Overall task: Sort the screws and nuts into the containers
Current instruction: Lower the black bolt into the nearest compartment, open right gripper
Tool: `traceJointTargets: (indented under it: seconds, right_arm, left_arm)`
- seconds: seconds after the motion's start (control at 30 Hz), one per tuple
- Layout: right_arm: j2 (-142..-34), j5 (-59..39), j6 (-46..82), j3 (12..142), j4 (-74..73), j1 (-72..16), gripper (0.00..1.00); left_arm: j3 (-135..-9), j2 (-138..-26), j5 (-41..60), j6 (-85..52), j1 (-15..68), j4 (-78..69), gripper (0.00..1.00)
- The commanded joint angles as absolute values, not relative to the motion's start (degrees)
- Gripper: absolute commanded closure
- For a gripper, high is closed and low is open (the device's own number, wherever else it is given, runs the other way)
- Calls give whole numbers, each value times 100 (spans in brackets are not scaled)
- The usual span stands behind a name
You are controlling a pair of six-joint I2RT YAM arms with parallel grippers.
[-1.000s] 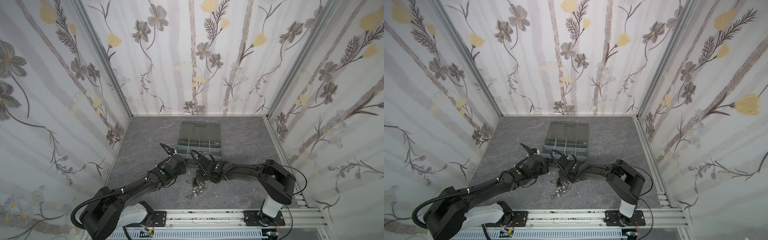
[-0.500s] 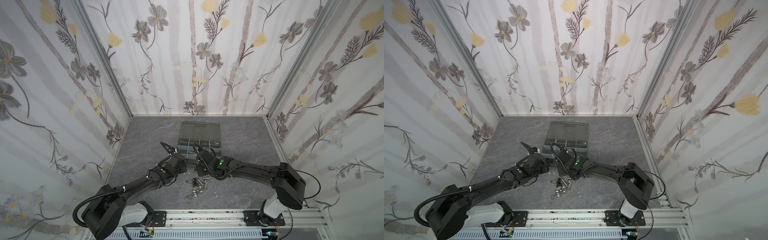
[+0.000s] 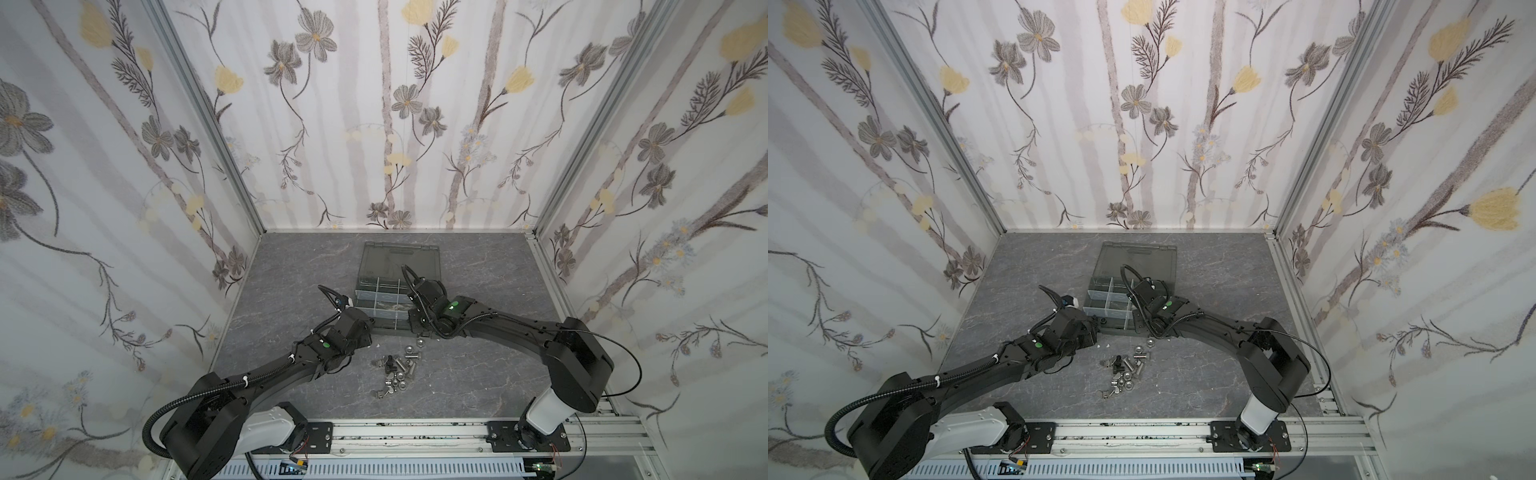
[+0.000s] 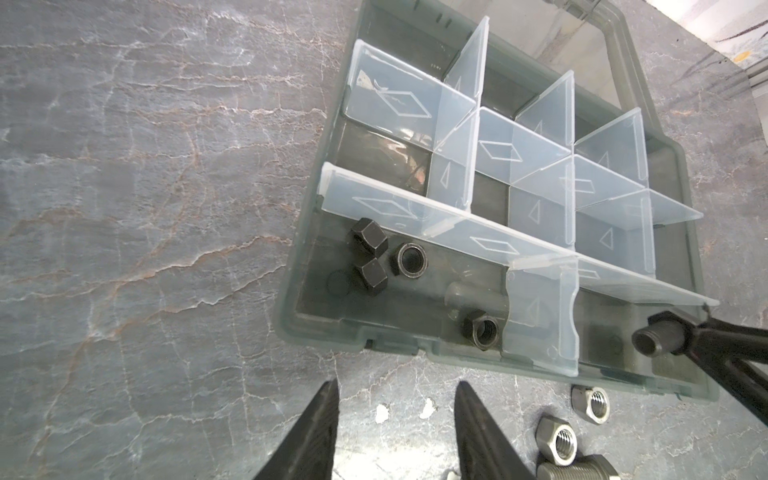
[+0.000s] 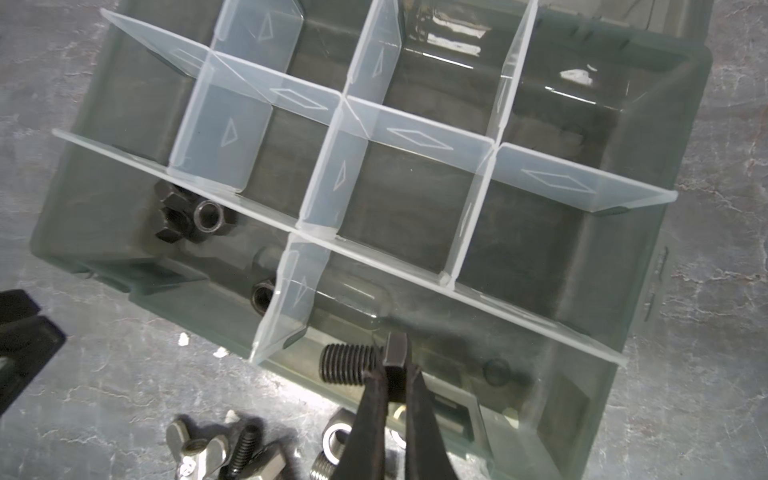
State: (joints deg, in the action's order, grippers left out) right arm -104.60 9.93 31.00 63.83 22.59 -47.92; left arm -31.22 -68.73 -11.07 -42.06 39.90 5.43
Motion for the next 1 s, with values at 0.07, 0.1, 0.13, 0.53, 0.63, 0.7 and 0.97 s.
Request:
traceJointTargets:
  seconds: [0.07,0.1,0.13,0.53,0.63,0.7,0.97]
  right_arm:
    - [-10578,962,3067,6414,2039,-4777,88]
    - [-10581,964,3074,6407,2040,-4776,87]
    - [-10567,967,3084,6395,2039,-4776,86]
    - [-10318,987,3169,6267,2072,-4779,81]
    - [-10223,981,3213,6231,2040,-4778,80]
    - [-10164,958,3212,6231,2048,-4790,81]
    - [-9635,1090,3296,5994,1931,-4881,81]
  left_arm:
    - [-3068,-6820,-1160,-4298,3973,413,52]
    - [-3063,-6807,-1160,-4302,3975,413,52]
    - [-3058,-6798,-1169,-4307,3973,413,52]
    - [-3058,-6803,-1126,-4299,3964,387,52]
    - [-3119,-6794,-1064,-4216,3964,385,52]
    - [-3158,-6785,-1037,-4159,3963,378,52]
    - [-3353,-6917,-736,-3883,3964,378,52]
